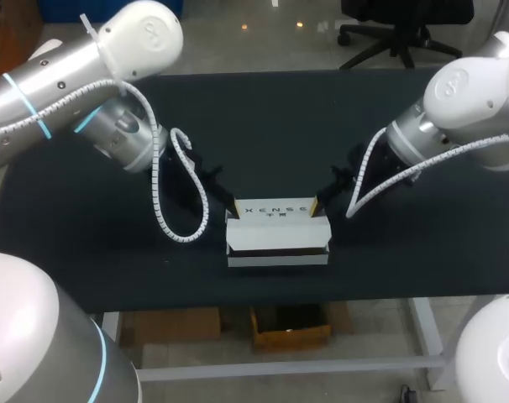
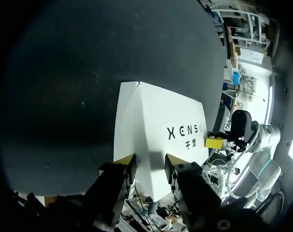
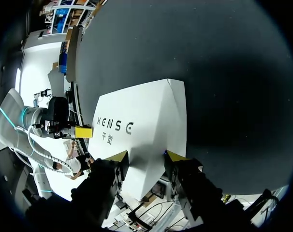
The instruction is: Assemble the packaging by folding the flat box into shape, placing the metal phone stand inside, and closing the box properly
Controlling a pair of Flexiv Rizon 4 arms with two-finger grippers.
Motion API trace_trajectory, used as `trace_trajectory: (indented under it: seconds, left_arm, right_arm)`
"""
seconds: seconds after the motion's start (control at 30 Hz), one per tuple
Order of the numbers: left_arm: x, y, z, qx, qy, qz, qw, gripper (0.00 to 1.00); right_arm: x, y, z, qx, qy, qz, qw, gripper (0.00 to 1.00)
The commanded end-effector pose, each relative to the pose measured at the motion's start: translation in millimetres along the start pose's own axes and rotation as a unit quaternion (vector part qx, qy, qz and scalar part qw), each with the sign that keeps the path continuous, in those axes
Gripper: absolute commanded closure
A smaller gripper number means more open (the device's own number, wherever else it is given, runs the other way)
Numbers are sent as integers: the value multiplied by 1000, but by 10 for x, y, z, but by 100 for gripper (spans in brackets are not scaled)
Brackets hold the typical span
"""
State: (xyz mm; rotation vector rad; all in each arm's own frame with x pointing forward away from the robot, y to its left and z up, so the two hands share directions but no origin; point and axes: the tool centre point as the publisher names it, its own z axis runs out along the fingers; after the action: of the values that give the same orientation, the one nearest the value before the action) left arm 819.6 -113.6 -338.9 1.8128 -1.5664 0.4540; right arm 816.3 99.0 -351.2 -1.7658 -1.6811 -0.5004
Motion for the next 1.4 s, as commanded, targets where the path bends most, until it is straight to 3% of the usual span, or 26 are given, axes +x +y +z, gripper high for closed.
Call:
trace_trajectory:
  seconds: [0.03, 1.4]
  left_arm:
    - [23, -61, 9, -20, 0, -2, 1000, 61]
    - [180, -70, -46, -59, 9, -23, 998, 62]
  right_arm:
    - [38, 13, 8, 5, -1, 2, 1000, 55]
    - [120, 69, -16, 23, -4, 42, 999, 56]
